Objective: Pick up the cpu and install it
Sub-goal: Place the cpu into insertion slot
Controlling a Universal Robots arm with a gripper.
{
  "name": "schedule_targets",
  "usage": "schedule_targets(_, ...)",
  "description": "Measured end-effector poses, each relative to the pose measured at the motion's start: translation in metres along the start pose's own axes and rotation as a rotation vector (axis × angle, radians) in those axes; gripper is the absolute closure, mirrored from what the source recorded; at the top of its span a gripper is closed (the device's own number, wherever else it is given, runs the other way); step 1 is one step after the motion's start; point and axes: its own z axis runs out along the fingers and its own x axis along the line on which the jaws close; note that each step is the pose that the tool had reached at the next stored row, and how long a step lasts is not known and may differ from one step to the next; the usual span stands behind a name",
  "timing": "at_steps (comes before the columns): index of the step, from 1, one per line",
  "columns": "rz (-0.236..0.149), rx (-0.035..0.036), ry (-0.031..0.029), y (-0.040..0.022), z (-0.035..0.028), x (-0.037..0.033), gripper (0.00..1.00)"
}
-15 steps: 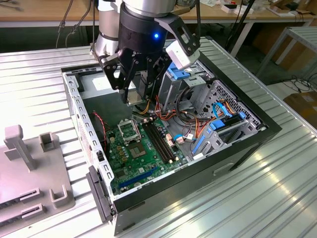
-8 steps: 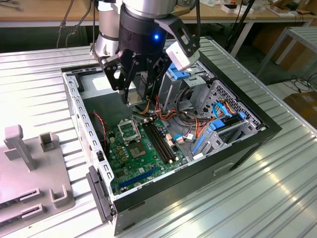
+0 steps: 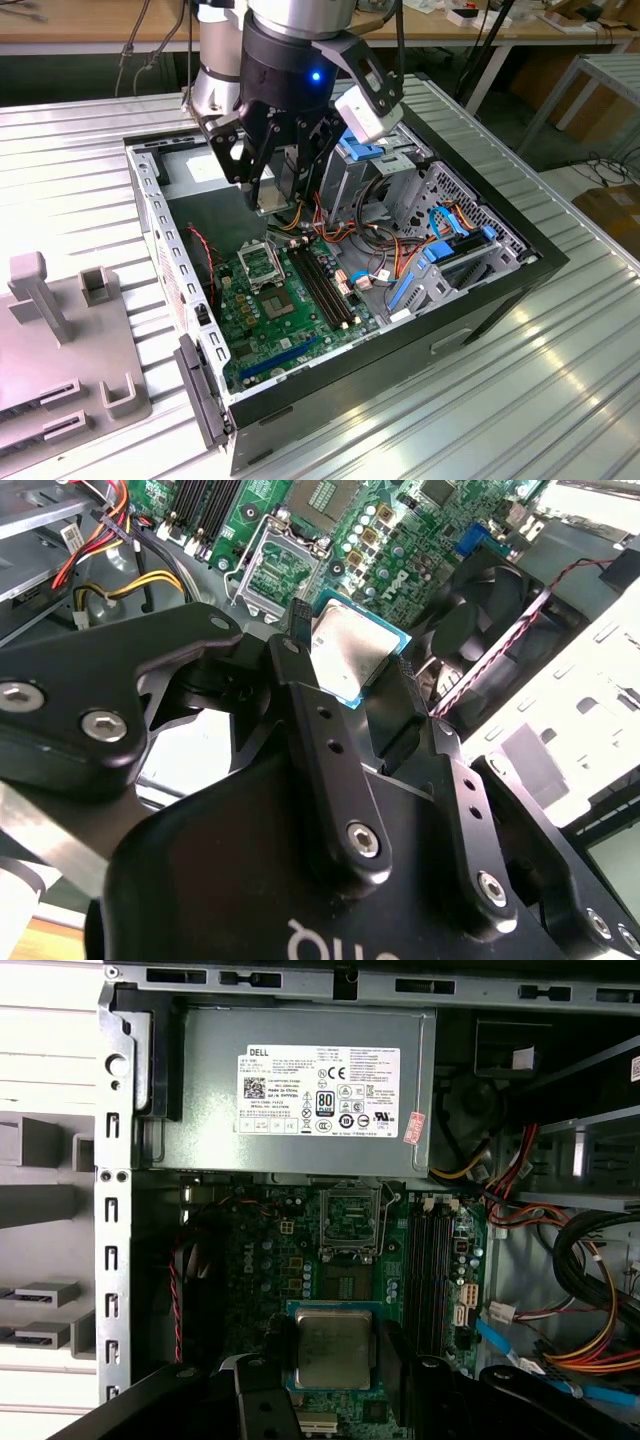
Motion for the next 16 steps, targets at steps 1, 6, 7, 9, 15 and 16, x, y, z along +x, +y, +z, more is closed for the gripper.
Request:
schedule_targets(1,0.0,0.0,0.0,0.0,0.0002,0.0,0.53)
schedule_targets(6,0.0,-0.0001,0.0,0.0,0.0018,-0.0002,0.53)
schedule_targets(7,0.0,0.0,0.0,0.0,0.0022,-0.0002,0.53)
schedule_targets(9,0.0,0.0,0.0,0.0,0.003,-0.0003,0.53)
schedule_targets(15,0.0,-0.0001,0.0,-0.0001,0.0057,-0.0003,0.53)
schedule_targets(16,0.0,0.0,0.0,-0.0001,0.006,-0.0003,0.53)
